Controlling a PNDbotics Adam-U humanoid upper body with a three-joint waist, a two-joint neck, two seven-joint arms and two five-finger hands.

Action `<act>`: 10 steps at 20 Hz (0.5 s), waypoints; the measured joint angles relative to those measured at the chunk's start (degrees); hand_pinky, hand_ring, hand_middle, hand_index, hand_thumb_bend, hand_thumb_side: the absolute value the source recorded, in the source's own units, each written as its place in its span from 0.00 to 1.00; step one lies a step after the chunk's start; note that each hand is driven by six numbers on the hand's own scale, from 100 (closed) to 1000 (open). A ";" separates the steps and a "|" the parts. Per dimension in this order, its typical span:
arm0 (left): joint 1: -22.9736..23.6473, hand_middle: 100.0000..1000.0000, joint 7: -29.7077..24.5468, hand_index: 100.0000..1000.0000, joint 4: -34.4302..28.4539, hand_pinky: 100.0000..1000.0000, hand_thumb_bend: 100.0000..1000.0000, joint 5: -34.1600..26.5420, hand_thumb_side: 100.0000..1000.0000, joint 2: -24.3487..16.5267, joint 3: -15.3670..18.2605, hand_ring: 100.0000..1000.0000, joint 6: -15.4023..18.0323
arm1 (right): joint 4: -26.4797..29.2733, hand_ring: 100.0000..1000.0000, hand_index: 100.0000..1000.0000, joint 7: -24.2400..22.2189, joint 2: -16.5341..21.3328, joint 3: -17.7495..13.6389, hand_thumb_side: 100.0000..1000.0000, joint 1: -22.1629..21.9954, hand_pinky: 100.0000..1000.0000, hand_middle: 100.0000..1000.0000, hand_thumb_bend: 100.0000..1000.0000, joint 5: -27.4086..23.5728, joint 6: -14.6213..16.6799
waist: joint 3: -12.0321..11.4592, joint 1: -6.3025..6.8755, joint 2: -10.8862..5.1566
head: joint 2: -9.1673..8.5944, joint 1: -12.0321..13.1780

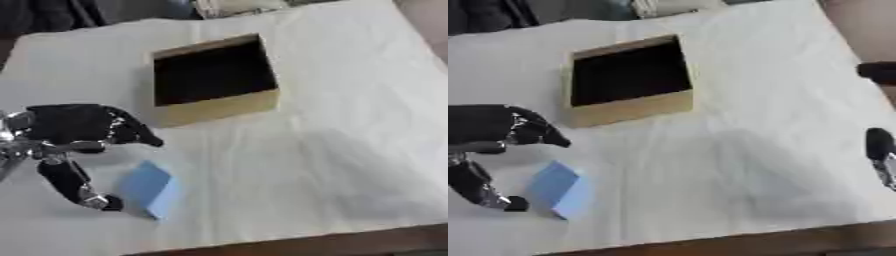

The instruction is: Pick up objects on the table and place them in the box.

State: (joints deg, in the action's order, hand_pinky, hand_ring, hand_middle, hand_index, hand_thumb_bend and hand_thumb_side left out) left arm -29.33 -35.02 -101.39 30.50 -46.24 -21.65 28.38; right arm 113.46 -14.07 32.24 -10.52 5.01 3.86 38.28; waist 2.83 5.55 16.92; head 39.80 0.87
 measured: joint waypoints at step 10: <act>-0.41 0.75 -0.17 0.95 2.77 0.82 0.44 1.46 0.39 1.85 -1.37 0.77 -0.17 | 0.00 0.85 0.86 -0.48 -0.16 0.19 0.35 0.06 0.85 0.77 0.00 -0.52 -0.07 | 0.41 0.03 0.00 | 0.01 0.00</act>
State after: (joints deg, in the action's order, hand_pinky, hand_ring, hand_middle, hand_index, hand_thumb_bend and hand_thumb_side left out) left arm -29.74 -35.19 -98.62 31.97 -44.39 -23.02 28.21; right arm 113.46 -14.56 32.07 -10.34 5.07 3.34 38.21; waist 3.24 5.58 16.92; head 39.81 0.87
